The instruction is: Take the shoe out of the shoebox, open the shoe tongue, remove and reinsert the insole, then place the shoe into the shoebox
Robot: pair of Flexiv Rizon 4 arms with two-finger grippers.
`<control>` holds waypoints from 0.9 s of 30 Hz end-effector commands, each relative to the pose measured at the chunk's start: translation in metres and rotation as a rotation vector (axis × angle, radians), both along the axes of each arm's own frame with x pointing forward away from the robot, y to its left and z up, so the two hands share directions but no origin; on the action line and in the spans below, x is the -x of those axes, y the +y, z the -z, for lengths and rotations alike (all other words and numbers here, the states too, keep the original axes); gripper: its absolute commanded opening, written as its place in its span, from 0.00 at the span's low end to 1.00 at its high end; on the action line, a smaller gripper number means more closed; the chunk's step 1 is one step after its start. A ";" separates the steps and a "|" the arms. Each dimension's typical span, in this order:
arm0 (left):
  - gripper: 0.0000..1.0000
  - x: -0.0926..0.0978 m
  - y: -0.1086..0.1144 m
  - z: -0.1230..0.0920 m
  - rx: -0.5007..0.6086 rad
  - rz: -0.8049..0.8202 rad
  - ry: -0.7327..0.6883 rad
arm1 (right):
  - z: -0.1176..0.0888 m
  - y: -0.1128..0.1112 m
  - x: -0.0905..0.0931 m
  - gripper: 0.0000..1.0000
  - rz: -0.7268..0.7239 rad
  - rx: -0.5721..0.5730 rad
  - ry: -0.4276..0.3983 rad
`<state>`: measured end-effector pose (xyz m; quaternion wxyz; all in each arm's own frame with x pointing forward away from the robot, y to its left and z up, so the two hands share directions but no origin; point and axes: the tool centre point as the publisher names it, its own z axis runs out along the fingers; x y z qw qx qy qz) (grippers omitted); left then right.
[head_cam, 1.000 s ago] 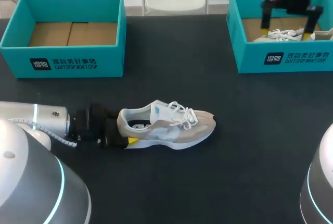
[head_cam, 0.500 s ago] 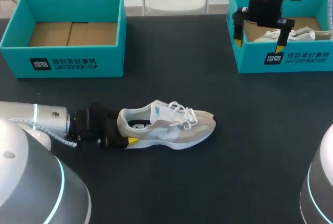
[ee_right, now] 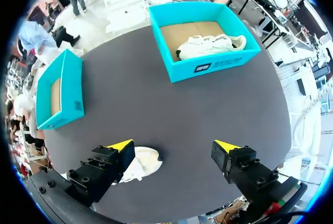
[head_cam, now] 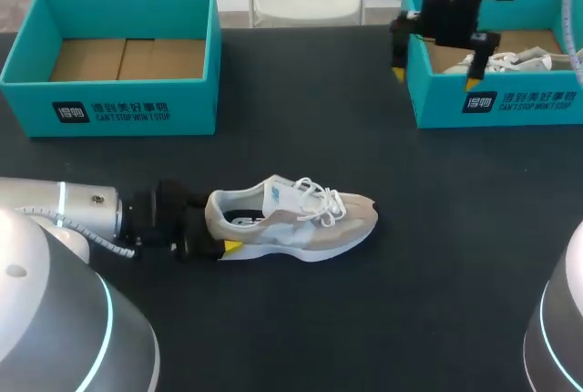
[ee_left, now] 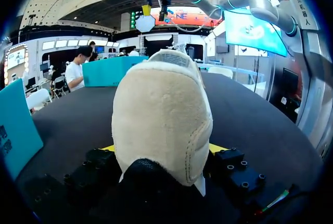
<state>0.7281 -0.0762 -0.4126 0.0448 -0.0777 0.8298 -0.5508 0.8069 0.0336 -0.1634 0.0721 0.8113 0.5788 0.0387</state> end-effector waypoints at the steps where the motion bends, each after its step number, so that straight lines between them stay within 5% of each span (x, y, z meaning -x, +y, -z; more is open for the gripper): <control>1: 0.00 0.004 -0.003 0.007 0.000 -0.003 -0.001 | -0.008 0.033 0.020 1.00 0.005 0.022 -0.015; 10: 0.00 0.004 -0.003 0.007 0.000 -0.003 -0.001 | 0.001 0.089 0.052 1.00 -0.010 -0.054 0.009; 27: 0.00 0.004 -0.003 0.007 0.000 -0.003 -0.001 | 0.001 0.089 0.052 1.00 -0.010 -0.054 0.009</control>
